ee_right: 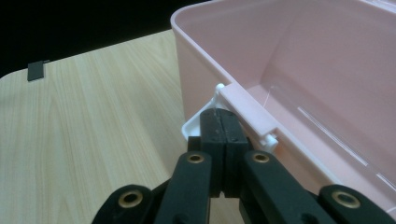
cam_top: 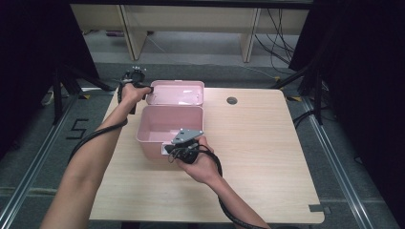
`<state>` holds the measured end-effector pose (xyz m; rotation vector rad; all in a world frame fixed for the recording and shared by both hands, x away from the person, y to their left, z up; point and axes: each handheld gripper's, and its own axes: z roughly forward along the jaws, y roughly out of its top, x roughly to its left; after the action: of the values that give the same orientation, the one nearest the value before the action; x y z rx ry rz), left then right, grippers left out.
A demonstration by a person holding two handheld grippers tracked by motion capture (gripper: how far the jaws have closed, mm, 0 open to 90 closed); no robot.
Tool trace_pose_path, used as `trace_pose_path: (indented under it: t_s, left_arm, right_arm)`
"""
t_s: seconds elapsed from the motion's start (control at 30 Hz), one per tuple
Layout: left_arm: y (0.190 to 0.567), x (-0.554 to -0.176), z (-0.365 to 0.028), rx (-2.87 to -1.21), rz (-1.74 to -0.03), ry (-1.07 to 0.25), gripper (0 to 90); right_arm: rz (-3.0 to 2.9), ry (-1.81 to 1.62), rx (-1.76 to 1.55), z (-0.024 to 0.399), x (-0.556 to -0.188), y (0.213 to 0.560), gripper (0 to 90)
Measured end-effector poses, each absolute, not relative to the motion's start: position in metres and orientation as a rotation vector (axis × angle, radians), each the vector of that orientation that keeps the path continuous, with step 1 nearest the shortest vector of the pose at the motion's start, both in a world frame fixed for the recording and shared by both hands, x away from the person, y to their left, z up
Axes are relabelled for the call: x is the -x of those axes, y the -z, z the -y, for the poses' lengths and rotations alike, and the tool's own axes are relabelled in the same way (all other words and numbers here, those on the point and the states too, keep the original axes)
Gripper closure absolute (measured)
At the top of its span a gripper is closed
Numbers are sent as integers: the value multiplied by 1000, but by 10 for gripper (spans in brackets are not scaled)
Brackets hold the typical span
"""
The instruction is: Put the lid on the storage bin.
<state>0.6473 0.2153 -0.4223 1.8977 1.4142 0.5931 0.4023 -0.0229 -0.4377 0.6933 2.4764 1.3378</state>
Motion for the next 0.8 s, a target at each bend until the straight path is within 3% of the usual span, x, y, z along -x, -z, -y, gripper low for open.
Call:
trace_pose_path:
  t_s: [0.8]
  left_arm:
    - [413,-654,-207,-1938,-1516,-529,801]
  right_arm:
    - [-2473,-1349,-709,22,-403,438,900]
